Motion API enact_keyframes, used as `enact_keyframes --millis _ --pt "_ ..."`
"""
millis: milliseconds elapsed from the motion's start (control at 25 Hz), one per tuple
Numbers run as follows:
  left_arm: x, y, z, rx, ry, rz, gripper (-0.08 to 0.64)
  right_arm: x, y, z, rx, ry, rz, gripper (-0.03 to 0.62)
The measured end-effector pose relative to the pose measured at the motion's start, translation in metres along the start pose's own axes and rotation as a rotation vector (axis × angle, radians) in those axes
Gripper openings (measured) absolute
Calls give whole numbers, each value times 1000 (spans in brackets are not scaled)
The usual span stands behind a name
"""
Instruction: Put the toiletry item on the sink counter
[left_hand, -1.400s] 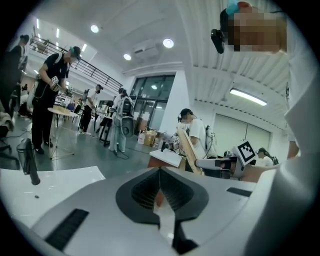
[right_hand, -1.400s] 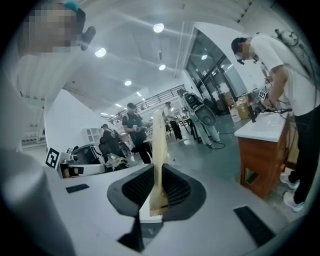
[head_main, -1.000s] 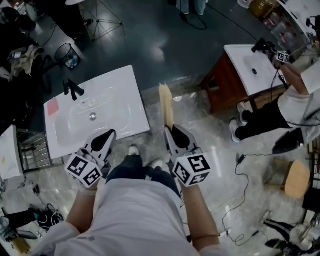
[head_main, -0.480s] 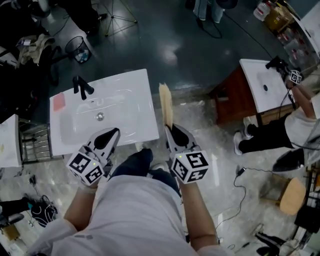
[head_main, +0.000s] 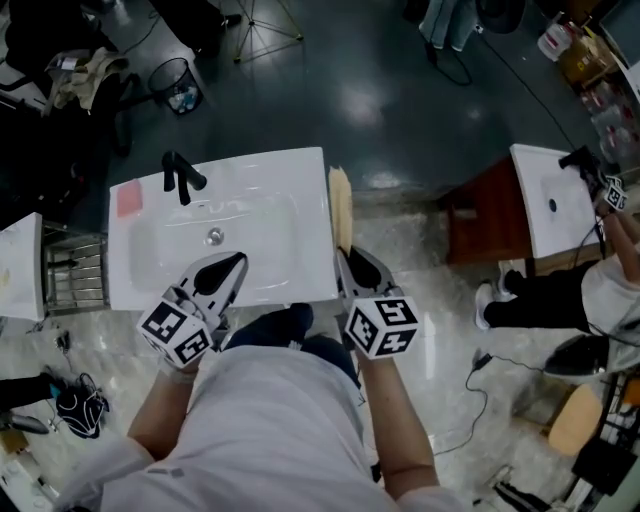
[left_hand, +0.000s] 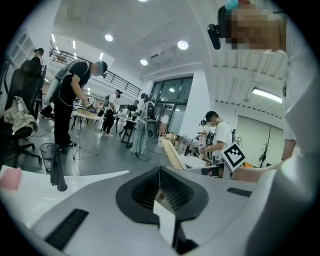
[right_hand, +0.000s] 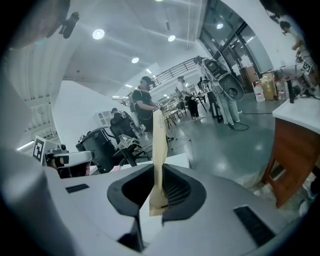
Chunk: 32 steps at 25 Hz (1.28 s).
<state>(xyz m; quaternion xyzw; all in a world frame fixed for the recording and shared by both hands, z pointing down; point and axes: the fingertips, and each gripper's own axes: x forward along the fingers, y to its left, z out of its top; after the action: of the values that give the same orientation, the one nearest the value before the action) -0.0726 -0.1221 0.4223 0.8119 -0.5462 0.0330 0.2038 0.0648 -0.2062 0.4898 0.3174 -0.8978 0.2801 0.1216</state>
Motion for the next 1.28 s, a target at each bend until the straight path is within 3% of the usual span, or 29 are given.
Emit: enact_keyframes --millis 400,1000,1280 --pt "20 55 -5 -45 27 21 17 87 -13 -16 8 81 -4 55" --pt "44 128 -28 -125 102 54 17 193 -67 -51 80 221 -110 55" --pt "45 140 -36 -149 122 81 17 213 -87 -73 112 286 -136 55"
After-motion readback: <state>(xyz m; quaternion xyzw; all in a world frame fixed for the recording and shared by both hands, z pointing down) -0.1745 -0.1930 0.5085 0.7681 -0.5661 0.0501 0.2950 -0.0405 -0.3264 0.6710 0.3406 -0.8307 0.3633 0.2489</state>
